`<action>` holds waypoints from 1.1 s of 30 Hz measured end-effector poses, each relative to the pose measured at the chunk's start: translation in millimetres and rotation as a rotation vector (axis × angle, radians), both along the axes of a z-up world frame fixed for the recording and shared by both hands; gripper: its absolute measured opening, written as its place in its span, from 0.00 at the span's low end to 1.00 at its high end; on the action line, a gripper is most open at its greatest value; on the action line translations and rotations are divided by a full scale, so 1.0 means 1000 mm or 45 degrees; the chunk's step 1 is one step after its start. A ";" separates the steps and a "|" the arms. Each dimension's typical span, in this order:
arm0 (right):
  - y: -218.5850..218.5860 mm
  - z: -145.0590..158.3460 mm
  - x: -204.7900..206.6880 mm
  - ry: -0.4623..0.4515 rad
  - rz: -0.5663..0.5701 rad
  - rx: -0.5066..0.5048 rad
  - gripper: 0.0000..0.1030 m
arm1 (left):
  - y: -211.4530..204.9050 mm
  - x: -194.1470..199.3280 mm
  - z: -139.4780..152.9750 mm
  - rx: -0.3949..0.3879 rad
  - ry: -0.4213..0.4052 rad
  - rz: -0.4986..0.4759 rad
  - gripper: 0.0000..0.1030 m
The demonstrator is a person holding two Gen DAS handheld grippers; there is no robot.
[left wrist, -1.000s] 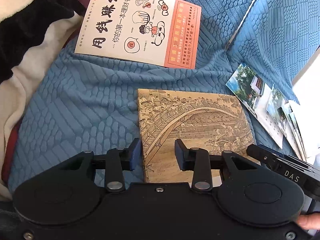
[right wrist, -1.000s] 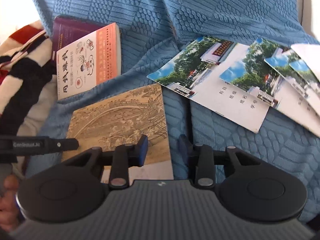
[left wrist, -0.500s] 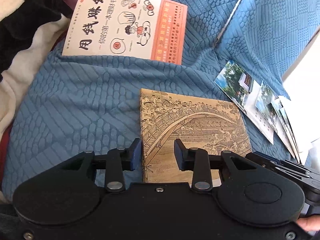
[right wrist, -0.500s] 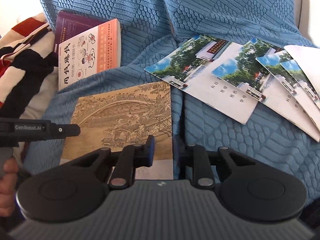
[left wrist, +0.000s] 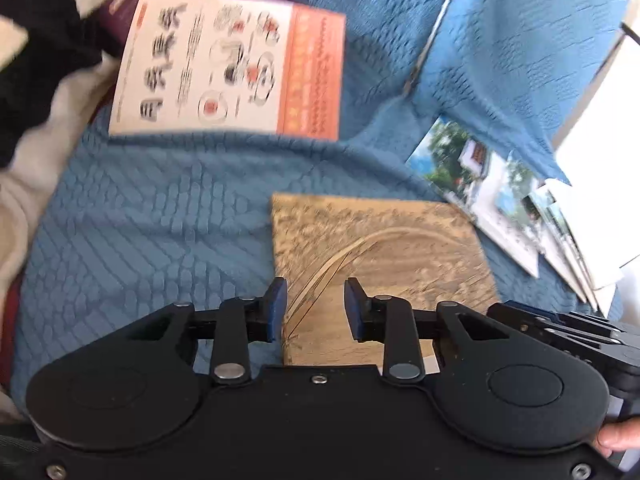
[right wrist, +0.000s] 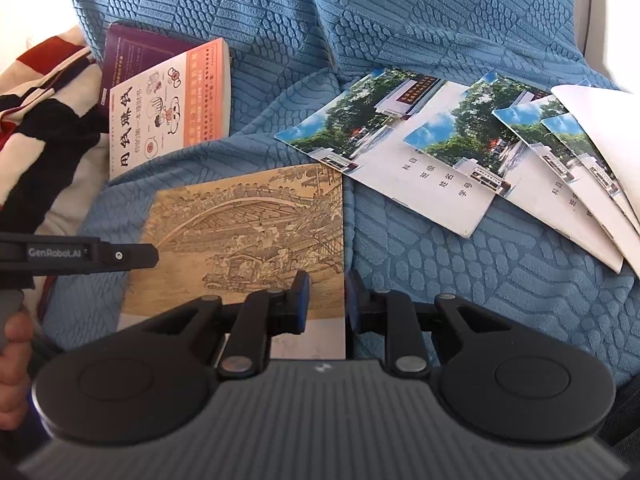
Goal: Organize objects
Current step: 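Withdraw the left gripper upward away from the tan book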
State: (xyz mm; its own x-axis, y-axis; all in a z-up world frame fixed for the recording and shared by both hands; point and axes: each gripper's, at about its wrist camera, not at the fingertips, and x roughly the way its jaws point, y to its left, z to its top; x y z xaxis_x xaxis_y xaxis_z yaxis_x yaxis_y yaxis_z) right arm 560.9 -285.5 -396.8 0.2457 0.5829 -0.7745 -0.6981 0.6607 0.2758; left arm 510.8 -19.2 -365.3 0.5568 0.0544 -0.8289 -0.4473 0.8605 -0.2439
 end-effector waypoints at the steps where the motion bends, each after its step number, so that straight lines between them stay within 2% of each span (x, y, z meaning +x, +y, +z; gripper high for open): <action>1: 0.000 0.003 -0.001 -0.014 0.006 -0.003 0.22 | -0.001 -0.001 0.005 0.011 -0.012 0.012 0.28; 9: -0.004 0.050 -0.004 -0.090 0.024 0.080 0.22 | 0.001 -0.024 0.052 0.033 -0.114 0.084 0.28; 22: -0.025 0.156 -0.043 -0.208 0.100 0.326 0.22 | -0.026 -0.074 0.160 0.220 -0.286 0.083 0.27; 27: -0.035 0.177 -0.059 -0.216 0.130 0.369 0.22 | -0.037 -0.096 0.187 0.253 -0.345 0.105 0.30; 33: -0.049 0.189 -0.082 -0.238 0.192 0.355 0.23 | -0.050 -0.119 0.203 0.280 -0.364 0.126 0.34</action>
